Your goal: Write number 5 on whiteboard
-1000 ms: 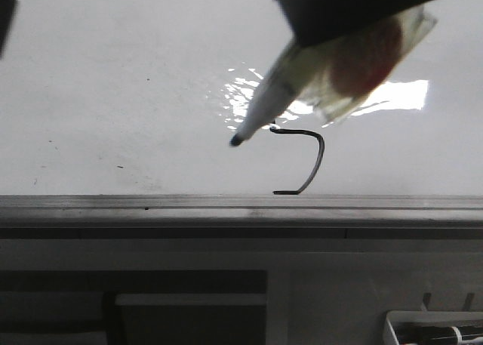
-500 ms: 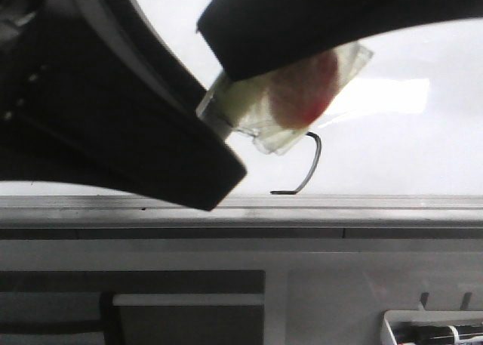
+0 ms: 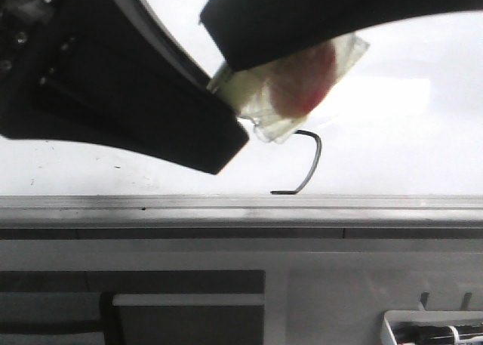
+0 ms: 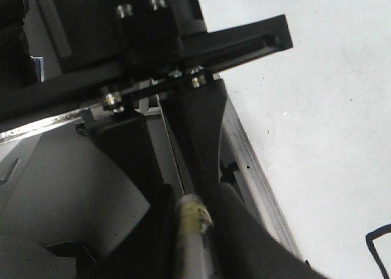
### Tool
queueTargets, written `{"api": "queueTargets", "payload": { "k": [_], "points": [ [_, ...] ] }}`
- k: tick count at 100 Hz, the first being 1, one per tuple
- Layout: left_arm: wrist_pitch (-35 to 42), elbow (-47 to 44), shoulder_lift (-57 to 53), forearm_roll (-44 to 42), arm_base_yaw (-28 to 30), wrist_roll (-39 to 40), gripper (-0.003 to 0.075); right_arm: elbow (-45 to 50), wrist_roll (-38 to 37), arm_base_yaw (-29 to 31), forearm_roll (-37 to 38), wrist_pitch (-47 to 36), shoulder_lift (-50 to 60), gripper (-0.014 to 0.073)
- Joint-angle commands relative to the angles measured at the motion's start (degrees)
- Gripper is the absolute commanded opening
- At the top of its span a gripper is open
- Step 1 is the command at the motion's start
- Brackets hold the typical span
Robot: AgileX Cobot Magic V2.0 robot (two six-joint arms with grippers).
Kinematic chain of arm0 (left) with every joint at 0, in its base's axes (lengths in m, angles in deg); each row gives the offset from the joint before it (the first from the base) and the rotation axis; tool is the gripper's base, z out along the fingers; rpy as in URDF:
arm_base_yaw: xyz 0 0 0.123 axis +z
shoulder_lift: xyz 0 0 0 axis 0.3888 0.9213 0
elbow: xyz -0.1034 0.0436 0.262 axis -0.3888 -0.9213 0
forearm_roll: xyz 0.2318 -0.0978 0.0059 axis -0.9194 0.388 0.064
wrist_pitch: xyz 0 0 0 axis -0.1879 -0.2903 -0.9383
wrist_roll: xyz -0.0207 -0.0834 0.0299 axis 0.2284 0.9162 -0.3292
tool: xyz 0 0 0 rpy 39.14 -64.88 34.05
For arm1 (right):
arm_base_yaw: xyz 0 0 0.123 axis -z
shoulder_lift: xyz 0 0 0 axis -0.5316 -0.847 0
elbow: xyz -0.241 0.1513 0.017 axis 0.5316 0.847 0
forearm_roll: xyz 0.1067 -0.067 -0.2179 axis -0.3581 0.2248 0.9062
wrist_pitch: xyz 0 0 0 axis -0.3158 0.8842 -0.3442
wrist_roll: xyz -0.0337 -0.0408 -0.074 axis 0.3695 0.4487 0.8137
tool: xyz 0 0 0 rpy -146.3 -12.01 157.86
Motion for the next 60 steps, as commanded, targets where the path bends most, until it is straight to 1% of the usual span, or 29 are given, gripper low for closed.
{"api": "queueTargets", "payload": {
  "k": [1, 18, 23, 30, 32, 34, 37, 40, 41, 42, 47, 52, 60],
  "points": [
    [3.67, 2.02, -0.84, 2.19, -0.19, 1.18, -0.0020, -1.60, 0.71, -0.15, -0.83, -2.98, 0.44, -0.0064],
    [3.87, 2.02, -0.84, 2.29, -0.19, 1.18, -0.0020, -1.60, 0.71, -0.15, -1.89, -3.81, 0.36, -0.0055],
    [3.87, 2.02, -0.84, 2.29, -0.19, 1.28, -0.0020, -1.60, 0.71, -0.15, -1.89, -4.18, 0.36, -0.0015],
    [4.00, 2.02, -0.84, 2.29, -0.19, 1.70, -0.0020, -1.60, 0.71, -0.15, -1.89, -5.07, 0.36, 0.0110],
    [4.10, 2.02, -0.84, 2.29, -0.19, 1.86, -0.0020, -1.60, 0.71, -0.15, -1.89, -5.34, 0.36, 0.0161],
    [4.54, 1.91, -0.84, 2.29, -0.19, 2.35, -0.0020, -1.60, 0.71, -0.15, -1.89, -5.94, 0.36, 0.0234],
    [5.06, 1.67, -0.84, 2.29, -0.19, 3.08, -0.0020, -1.60, 0.71, -0.15, -1.89, -6.72, 0.46, 0.0288],
    [5.89, 1.54, -0.84, 2.29, -0.19, 4.80, -0.0020, -1.60, 0.71, -0.04, -1.89, -7.55, 0.71, 0.0376],
    [6.39, 1.41, -0.84, 2.29, -0.07, 5.18, -0.0020, -1.60, 0.71, -0.04, -1.89, -7.75, 0.73, 0.0376],
    [6.61, 1.26, -0.84, 2.29, -0.07, 6.00, -0.0020, -1.60, 0.71, 0.15, -1.89, -8.10, 0.90, 0.0423],
    [9.10, 0.51, -0.84, 2.29, -0.07, 9.04, -0.0020, -1.60, 0.71, 0.80, -1.89, -8.83, 1.49, 0.0513],
    [13.02, -0.49, -0.84, 2.29, -0.07, 12.66, -0.0020, -1.60, 0.61, 2.00, -1.89, -8.93, 2.44, 0.0561],
    [19.98, -2.58, -0.84, 2.29, -0.07, 19.81, -0.0020, -1.60, 0.61, 4.81, -1.89, -8.09, 4.41, 0.0566]
  ]
}}
